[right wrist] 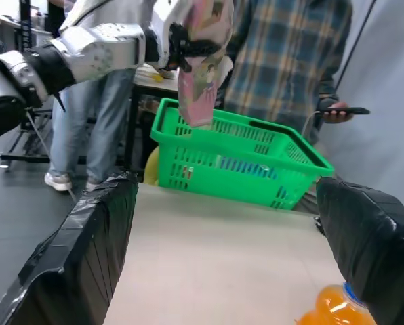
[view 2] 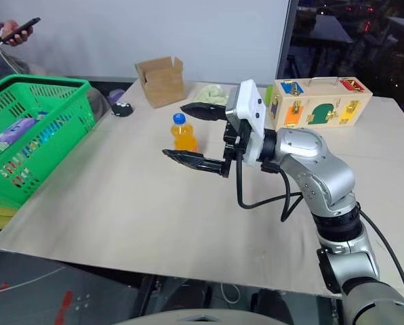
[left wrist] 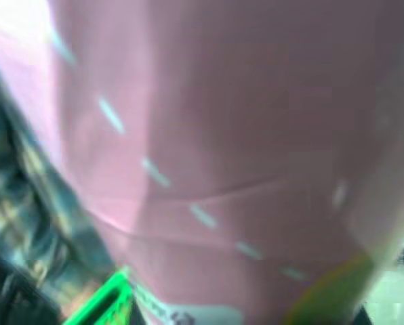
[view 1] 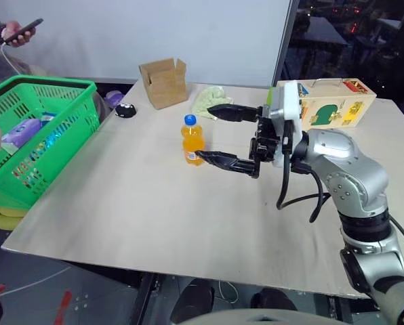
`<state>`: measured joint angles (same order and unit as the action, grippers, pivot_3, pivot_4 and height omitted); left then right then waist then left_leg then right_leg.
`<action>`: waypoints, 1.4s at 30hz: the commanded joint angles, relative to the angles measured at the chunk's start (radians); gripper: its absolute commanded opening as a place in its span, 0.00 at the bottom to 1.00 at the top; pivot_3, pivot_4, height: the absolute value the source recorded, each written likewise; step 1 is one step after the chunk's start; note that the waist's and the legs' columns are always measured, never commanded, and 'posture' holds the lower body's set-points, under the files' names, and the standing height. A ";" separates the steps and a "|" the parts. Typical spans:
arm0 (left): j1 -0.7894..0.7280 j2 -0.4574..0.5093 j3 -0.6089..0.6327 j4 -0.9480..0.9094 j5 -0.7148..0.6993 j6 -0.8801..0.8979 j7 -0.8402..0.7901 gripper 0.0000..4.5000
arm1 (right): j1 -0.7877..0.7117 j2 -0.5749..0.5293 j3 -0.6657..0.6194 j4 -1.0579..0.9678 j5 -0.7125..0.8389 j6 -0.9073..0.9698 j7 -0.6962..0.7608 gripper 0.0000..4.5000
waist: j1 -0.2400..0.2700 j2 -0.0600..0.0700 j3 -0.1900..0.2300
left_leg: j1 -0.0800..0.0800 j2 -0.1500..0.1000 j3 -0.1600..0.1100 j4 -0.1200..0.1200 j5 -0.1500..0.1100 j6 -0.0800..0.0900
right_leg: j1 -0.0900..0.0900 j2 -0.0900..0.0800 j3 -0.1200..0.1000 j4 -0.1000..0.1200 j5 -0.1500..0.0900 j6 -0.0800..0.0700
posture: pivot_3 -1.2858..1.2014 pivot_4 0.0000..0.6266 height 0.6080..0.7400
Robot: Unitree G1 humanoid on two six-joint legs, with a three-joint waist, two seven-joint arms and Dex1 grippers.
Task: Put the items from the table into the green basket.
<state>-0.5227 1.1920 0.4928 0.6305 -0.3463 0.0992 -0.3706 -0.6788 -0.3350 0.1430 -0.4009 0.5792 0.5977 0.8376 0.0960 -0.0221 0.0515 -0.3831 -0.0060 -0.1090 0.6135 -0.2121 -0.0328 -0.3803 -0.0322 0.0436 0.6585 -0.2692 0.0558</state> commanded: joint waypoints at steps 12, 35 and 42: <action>-0.345 0.041 -0.088 0.492 0.160 -0.373 -0.058 0.94 | 0.029 -0.050 -0.042 -0.091 0.019 -0.023 -0.036 1.00 | -0.100 -0.009 -0.001 | -0.001 0.002 -0.002 0.000 0.000 0.000 | -0.001 0.001 -0.001 0.003 0.002 -0.003 | 0.54 0.00 1.00; 0.270 -0.447 -0.327 -0.583 -0.138 0.363 -0.326 0.94 | 0.194 -0.222 -0.105 -0.204 0.058 0.024 -0.072 1.00 | -0.115 0.003 0.006 | 0.002 0.010 0.006 0.004 0.000 0.000 | 0.001 0.008 0.004 0.004 0.004 -0.005 | 0.49 0.00 1.00; 0.052 -0.586 -0.389 -0.355 -0.019 0.302 -0.261 0.94 | 0.239 -0.263 -0.146 -0.273 0.077 0.060 -0.128 1.00 | -0.150 0.002 0.005 | 0.001 0.009 0.008 0.006 0.000 0.000 | 0.001 0.008 0.008 0.003 0.006 -0.007 | 0.46 0.00 1.00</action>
<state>-0.4398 0.6107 0.1037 0.2619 -0.3806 0.4297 -0.6327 -0.4352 -0.5878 0.0336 -0.6338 0.6416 0.6567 0.7277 -0.0535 -0.0204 0.0564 -0.3822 0.0027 -0.0998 0.6193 -0.2121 -0.0323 -0.3798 -0.0246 0.0520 0.6616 -0.2635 0.0486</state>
